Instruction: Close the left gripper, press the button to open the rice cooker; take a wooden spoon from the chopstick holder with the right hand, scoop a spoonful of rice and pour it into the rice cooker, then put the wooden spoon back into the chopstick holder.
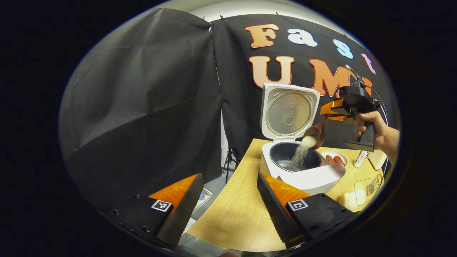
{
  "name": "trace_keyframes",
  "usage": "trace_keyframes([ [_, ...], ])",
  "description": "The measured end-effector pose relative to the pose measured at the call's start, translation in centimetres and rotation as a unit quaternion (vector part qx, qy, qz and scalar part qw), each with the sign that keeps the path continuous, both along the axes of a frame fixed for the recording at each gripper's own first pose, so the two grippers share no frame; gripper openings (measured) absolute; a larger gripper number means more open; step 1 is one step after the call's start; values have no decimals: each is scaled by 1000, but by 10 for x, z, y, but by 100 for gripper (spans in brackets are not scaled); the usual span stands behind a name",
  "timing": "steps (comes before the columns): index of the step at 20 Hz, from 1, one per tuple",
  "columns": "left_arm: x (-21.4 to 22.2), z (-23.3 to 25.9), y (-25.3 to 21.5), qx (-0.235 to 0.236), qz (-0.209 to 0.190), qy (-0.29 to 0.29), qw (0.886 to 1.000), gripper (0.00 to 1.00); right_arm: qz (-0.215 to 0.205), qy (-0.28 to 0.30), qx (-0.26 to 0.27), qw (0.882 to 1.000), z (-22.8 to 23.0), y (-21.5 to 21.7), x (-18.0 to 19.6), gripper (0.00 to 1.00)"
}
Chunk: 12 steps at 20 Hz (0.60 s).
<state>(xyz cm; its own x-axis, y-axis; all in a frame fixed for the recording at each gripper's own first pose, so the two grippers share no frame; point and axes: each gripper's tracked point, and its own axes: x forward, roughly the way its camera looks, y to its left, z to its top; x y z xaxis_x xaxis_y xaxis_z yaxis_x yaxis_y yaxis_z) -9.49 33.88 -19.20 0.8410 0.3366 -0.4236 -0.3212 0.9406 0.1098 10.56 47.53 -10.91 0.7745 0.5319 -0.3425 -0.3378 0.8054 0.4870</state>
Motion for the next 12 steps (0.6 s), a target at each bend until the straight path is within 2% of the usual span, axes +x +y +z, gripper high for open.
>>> trace_keyframes([
  [7, -10, -2, 2, 4, 3, 6, 1000, 100, 37, -74, -42, 996, 8, 3, 2, 11],
  [12, -18, 4, 1, 13, 20, 6, 1000, 100, 70, -142, -80, 984, 17, 2, 6, 11],
])
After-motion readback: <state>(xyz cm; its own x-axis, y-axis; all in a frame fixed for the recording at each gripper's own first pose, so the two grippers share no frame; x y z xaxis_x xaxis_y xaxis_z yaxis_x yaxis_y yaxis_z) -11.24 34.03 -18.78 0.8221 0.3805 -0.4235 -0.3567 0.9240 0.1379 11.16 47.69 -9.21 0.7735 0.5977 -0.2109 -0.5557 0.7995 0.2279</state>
